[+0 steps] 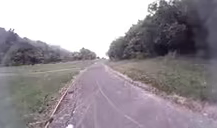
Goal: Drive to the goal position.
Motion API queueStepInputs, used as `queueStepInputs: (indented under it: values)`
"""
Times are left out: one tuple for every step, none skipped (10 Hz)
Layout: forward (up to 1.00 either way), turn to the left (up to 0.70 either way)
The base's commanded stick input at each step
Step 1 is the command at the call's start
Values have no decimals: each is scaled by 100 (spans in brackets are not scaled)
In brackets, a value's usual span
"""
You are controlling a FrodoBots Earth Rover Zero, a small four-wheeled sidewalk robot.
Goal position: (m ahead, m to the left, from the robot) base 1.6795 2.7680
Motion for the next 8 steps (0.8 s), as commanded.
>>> queueStepInputs:
  values:
    - [85,0]
    - [85,0]
    - [85,0]
    - [85,0]
    - [85,0]
    - [85,0]
    - [85,0]
    - [85,0]
